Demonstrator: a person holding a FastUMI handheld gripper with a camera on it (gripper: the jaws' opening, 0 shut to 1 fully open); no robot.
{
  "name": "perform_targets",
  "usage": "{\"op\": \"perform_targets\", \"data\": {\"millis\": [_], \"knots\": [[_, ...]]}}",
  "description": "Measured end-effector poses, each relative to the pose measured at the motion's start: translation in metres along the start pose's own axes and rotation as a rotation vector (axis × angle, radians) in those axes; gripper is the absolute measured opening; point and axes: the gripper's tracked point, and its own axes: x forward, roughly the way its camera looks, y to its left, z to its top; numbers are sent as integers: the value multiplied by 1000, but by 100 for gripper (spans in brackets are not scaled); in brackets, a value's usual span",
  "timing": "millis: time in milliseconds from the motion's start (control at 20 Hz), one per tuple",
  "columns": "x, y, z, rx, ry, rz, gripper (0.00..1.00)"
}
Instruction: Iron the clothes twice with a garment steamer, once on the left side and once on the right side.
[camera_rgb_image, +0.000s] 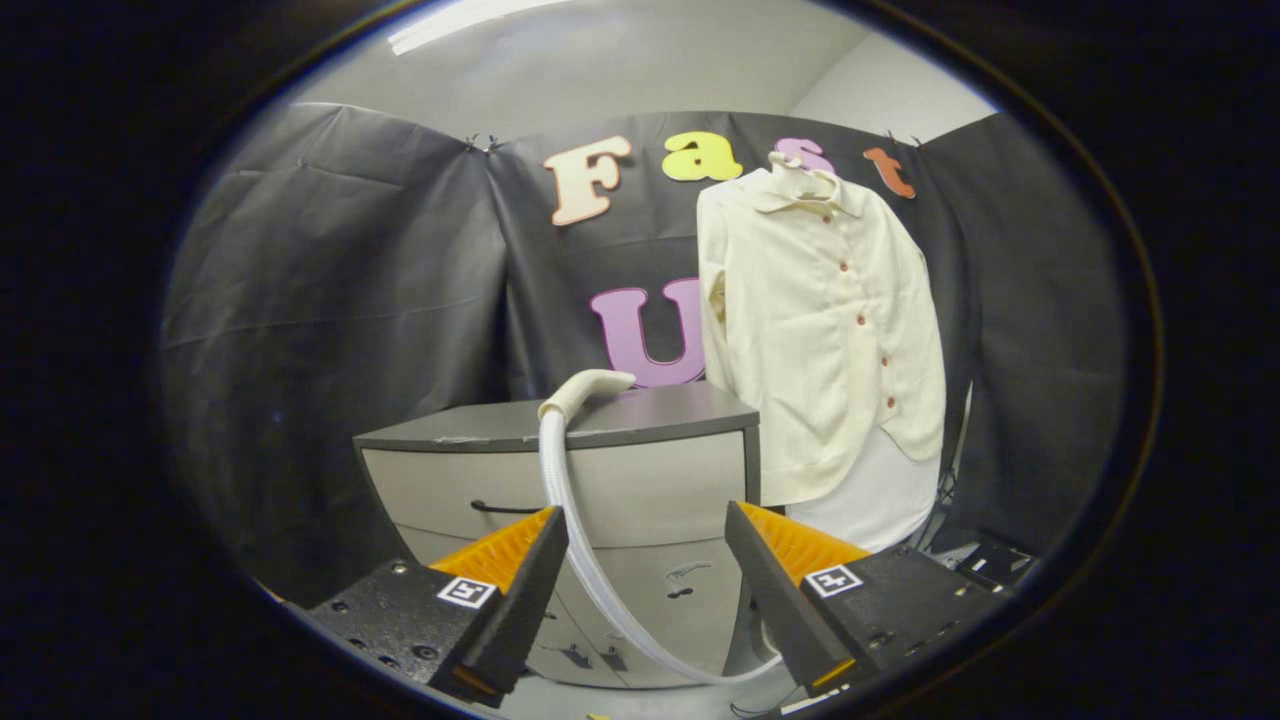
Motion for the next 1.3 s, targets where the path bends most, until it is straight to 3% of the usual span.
{"op": "perform_targets", "data": {"millis": [650,1300], "knots": [[54,7,65,-43,-79,-22,96],[156,51,123,-129,-113,-33,96]]}}
